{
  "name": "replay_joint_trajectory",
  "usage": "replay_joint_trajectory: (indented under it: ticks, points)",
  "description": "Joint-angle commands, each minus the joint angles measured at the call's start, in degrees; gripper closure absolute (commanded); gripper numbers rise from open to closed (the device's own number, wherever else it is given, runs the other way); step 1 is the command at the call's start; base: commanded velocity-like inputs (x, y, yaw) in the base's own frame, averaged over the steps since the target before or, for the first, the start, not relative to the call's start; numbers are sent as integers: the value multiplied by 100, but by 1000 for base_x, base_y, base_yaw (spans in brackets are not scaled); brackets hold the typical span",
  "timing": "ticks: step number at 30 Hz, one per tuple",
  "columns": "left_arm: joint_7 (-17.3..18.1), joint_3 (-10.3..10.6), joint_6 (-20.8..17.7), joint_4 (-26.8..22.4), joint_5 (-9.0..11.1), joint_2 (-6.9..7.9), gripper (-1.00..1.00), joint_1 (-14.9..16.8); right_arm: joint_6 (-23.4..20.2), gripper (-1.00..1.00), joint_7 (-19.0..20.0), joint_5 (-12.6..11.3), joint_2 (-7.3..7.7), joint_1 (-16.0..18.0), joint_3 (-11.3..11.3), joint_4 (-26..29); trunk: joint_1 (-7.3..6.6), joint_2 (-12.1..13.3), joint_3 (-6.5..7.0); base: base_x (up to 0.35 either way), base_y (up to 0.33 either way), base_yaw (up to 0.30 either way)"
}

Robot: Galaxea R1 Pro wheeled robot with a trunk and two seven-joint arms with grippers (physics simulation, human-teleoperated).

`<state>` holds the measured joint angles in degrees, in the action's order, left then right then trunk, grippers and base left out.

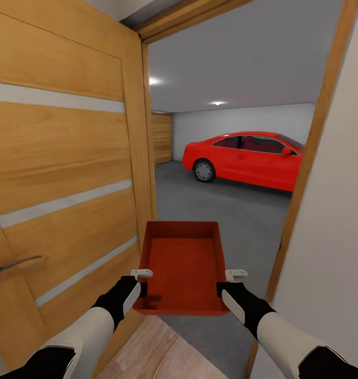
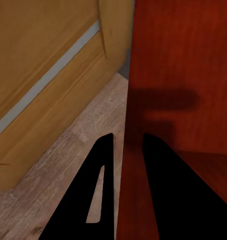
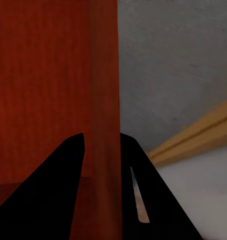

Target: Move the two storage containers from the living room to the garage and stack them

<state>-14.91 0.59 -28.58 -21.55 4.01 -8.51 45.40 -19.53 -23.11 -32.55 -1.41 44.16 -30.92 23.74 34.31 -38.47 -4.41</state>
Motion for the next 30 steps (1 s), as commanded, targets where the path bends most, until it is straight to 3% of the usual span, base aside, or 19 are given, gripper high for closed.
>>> replay_joint_trajectory:
  ticks: [1,8,30]
  points:
    - [-82,12,-69,-7,-183,-1,100,-5,-42,100,-53,117,1,14,60,16,4,-9,-10,187,271,-78]
    - [-82,12,-69,-7,-186,-1,100,-5,-42,100,-53,117,1,14,60,16,4,-9,-10,153,181,-218]
    - [-91,12,-74,-7,-190,-2,100,-5,-42,100,-53,117,1,14,60,16,4,-9,-10,5,29,-244]
